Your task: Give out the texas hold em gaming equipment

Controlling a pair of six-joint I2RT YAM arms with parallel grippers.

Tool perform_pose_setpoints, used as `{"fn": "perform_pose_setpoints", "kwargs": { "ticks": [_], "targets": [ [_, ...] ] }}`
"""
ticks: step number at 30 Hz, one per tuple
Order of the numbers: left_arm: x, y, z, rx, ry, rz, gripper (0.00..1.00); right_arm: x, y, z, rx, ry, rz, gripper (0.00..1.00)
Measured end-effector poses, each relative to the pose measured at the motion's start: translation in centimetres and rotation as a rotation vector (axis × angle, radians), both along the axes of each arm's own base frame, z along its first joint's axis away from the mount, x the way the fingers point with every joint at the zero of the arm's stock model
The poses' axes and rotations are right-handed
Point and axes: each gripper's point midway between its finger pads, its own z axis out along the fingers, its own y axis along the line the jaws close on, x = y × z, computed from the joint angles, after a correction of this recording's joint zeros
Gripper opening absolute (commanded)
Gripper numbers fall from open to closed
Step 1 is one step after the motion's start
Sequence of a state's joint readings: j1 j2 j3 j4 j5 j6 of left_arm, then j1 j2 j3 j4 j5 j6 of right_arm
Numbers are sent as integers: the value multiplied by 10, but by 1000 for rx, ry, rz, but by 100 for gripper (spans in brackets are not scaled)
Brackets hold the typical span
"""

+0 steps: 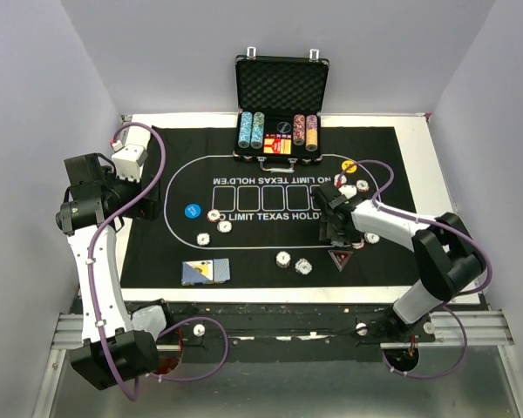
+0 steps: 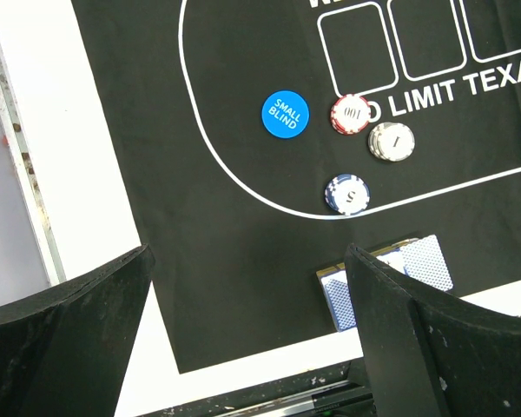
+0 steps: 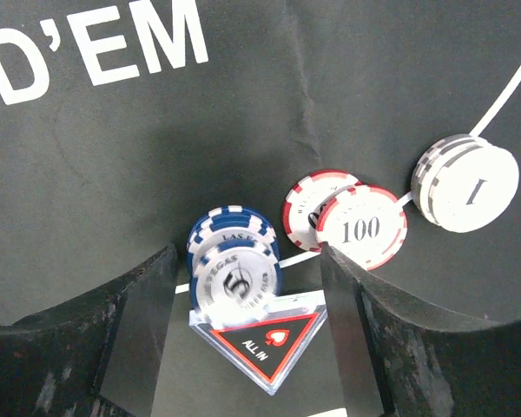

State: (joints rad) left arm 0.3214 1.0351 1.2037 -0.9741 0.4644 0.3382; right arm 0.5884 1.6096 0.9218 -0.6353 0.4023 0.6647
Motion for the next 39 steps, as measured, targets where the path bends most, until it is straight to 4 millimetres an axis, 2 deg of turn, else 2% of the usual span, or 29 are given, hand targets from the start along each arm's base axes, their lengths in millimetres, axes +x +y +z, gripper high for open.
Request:
{"fn": "perform_pose_setpoints", "kwargs": {
  "ticks": [4,7,12,15,18,22,25,29,32,36,39],
  "targets": [
    [0,0,0,1,0,-1,99,-3,-3,3,-4,6,-1,75],
    [0,0,0,1,0,-1,99,-2,-2,14,1,-4,2,74],
    [0,0,0,1,1,-1,99,22,14,43,44,-78,21,70],
    [0,0,0,1,1,-1,99,35,22,51,61,-109,37,66],
    [0,0,0,1,1,-1,99,45,31,45,71,-107,55,61],
    [0,1,-1,9,-1,-10,99,47,37,25,65,-66,82,54],
    [-1,1,-3,33,-4,-43,99,46,40,18,65,-48,99,54],
    [-12,-5,-21,74,28,-158,99,43,54,22,82,-62,138,58],
    [-27,-12,-44,95,71,-261,99,38,67,29,103,-75,174,64],
    [-58,-29,-86,146,118,-456,99,41,86,53,165,-127,199,72],
    [-75,-48,-102,200,114,-626,99,43,92,79,226,-182,206,78]
  ]
}}
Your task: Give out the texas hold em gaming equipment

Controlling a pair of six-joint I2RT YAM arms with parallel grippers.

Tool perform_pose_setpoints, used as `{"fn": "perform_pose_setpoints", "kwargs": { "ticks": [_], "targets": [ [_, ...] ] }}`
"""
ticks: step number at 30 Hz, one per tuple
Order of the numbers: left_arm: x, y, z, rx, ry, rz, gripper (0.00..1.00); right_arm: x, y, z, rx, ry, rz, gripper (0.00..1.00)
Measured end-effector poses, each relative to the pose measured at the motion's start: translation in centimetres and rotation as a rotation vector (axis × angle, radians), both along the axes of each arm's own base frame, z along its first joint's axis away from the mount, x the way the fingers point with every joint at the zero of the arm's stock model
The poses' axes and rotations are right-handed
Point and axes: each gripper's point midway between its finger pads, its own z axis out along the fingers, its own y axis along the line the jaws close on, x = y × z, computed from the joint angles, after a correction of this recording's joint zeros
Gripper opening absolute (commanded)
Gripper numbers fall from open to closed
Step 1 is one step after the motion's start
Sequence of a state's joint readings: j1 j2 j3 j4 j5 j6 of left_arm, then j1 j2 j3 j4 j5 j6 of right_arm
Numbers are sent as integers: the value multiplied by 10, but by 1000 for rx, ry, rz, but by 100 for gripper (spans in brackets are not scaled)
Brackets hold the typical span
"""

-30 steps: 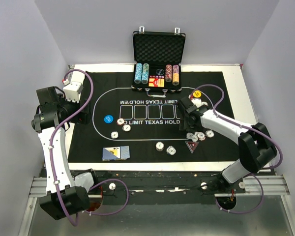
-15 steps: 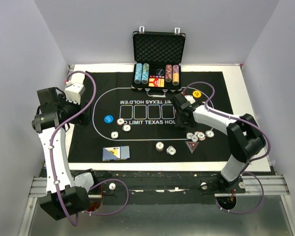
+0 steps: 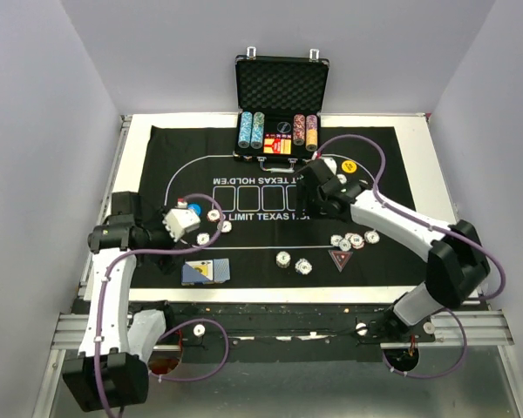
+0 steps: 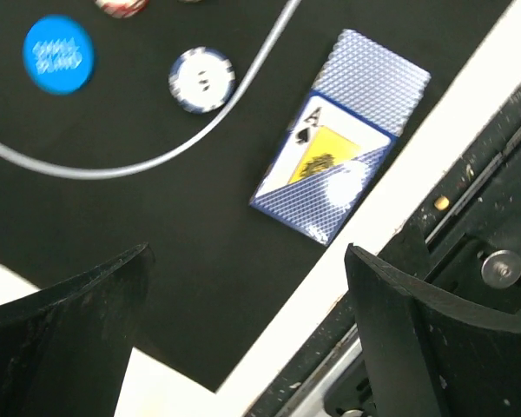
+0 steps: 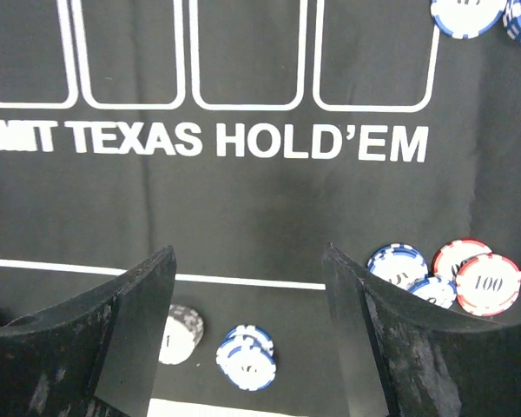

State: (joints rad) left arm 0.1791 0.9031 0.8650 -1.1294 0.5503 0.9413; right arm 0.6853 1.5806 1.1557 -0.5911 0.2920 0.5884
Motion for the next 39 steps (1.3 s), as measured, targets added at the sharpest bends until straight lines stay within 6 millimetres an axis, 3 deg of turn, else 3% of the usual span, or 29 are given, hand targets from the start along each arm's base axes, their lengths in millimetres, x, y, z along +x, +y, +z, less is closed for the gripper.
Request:
{"fn": "perform_pose_setpoints", "kwargs": {
  "ticks": [3,9,12,18,22,26,33,39],
  "targets": [
    [-9,-17,-9,29,-11,-149,99,-1,6,24,69,-42,10,82],
    [-15,-28,-34,61,45,-288,99,-6,17,53,190,-98,49,91],
    [-20,-32,-44,69,90,-332,99,-15,26,53,236,-86,120,95],
    [-12,-38,-28,40,36,-327,99,-32,65,48,295,-70,336,96],
    [-19,-43,-36,51,2,-372,99,-40,83,41,298,-53,425,97],
    [-31,-45,-53,86,54,-434,99,-38,84,52,321,-101,439,98],
    [-25,-47,-75,146,166,-493,99,-47,74,90,402,-210,429,100],
    [-22,-56,-88,212,157,-558,99,-51,69,107,440,-248,407,100]
  ]
}}
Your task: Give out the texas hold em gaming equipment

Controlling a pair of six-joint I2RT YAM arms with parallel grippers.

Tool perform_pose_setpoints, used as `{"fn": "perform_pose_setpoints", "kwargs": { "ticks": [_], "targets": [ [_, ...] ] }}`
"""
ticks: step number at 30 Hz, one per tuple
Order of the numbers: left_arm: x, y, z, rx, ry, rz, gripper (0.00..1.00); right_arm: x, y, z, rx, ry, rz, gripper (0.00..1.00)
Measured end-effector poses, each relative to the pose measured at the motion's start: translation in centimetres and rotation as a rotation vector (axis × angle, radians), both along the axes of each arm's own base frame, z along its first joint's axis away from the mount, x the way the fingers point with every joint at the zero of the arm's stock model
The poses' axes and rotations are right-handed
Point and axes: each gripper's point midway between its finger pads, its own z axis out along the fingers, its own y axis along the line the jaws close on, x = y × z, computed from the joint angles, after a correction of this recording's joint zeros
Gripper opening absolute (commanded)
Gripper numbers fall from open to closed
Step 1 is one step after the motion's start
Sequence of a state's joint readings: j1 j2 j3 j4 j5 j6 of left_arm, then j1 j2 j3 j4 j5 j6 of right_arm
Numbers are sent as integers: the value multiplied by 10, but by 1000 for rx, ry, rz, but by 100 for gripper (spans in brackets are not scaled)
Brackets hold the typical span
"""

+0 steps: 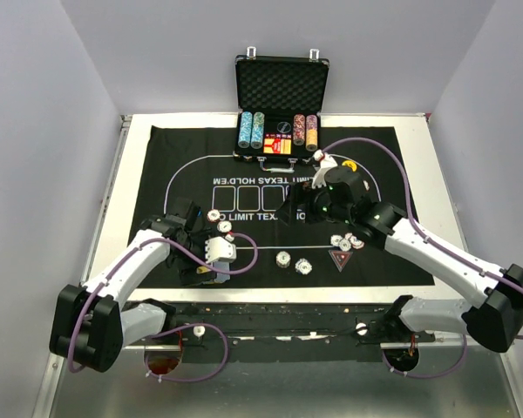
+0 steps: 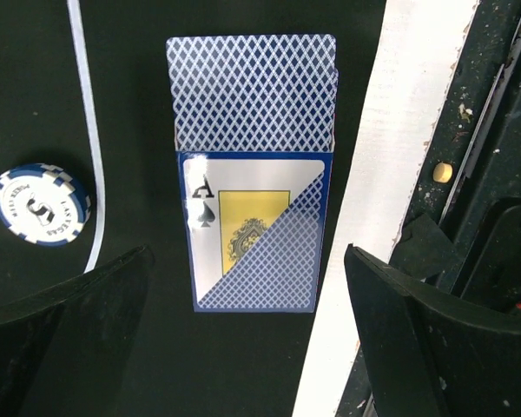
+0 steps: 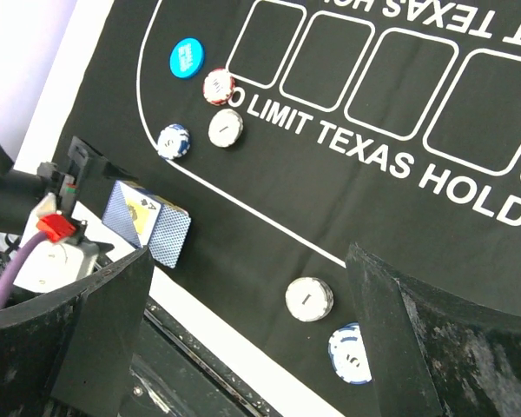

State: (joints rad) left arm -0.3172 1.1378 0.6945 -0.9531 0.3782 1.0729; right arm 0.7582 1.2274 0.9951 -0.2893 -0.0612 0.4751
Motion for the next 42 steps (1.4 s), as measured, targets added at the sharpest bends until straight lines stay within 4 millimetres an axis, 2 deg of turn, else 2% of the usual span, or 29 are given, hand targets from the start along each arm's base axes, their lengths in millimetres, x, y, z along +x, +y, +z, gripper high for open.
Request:
{"fn": "perform_pose_setpoints", "kwargs": {
  "ticks": [6,11,19,28,36,42],
  "targets": [
    [0,2,-15,41,2,5,99,-2,-4,9,21,-14,-19,100],
    [2,3,-25,63,-19,10,99,-1,-6,8,16,-14,-26,100],
    [4,-4,-35,65,-35,11,99,-2,-8,6,5,-9,-34,100],
    [4,-3,-37,72,-40,16,98,-1,-14,1,-23,-1,-56,100],
    [-3,-3,-38,70,-27,12,65,-1,-16,0,-28,1,-63,100],
    [-5,-2,-33,61,-50,5,56,-3,-12,2,-3,15,-58,100]
  ]
}}
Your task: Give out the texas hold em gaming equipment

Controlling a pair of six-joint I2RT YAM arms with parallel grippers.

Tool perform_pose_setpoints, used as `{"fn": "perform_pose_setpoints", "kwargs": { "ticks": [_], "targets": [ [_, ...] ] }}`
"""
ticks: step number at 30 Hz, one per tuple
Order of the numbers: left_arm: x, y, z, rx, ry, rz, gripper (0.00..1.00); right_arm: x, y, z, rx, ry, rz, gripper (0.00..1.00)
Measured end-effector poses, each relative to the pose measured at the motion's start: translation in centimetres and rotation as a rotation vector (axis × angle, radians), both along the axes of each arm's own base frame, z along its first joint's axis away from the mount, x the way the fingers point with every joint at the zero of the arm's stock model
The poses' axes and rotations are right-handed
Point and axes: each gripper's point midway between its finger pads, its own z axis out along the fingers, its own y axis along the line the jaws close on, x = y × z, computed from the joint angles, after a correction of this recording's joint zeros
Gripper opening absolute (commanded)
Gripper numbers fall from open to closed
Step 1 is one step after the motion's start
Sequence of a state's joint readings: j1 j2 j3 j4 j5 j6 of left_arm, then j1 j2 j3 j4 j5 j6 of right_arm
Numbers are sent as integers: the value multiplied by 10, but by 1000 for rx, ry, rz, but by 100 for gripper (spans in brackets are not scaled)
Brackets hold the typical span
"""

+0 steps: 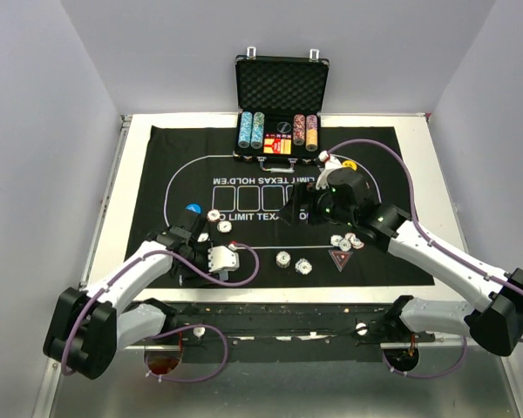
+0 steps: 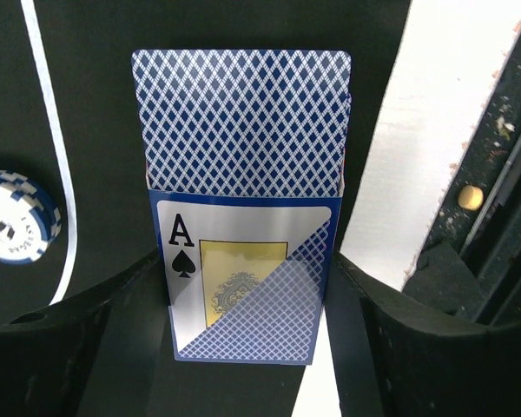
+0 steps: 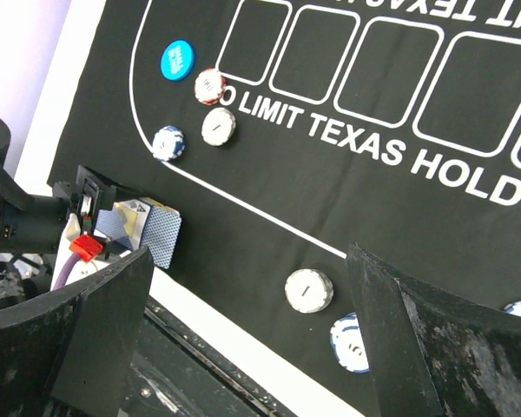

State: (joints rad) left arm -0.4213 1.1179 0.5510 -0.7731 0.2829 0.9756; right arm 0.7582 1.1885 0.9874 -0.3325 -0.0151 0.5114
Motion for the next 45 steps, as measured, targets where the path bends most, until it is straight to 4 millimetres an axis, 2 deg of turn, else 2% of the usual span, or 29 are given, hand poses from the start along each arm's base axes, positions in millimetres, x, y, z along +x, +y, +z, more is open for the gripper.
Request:
{"fn": "perform_pose_setpoints", "kwargs": {
  "ticks": [4,9,12,17,24,30,35,42,45],
  "targets": [
    [0,0,18,-11,-20,-1,54,-5,6,-8,36,30,19,100],
    [16,-11,62,-57,-72,-1,54,-22,18,-27,110,112,74,100],
    [26,-21,94,-104,-111,3,53,-31,33,-30,194,157,129,100],
    [34,-30,123,-142,-125,12,52,-44,56,-33,341,239,208,100],
    [44,-36,146,-150,-114,24,50,-47,85,-17,503,287,292,100],
    [47,-40,158,-152,-111,27,49,-55,115,-22,524,340,357,100],
    [47,-43,165,-158,-115,22,49,-55,133,-23,533,350,385,100],
    [44,-46,167,-160,-106,20,48,-51,152,-8,571,326,416,100],
    [43,-49,167,-161,-103,16,48,-49,160,-10,579,330,423,100]
  ]
}}
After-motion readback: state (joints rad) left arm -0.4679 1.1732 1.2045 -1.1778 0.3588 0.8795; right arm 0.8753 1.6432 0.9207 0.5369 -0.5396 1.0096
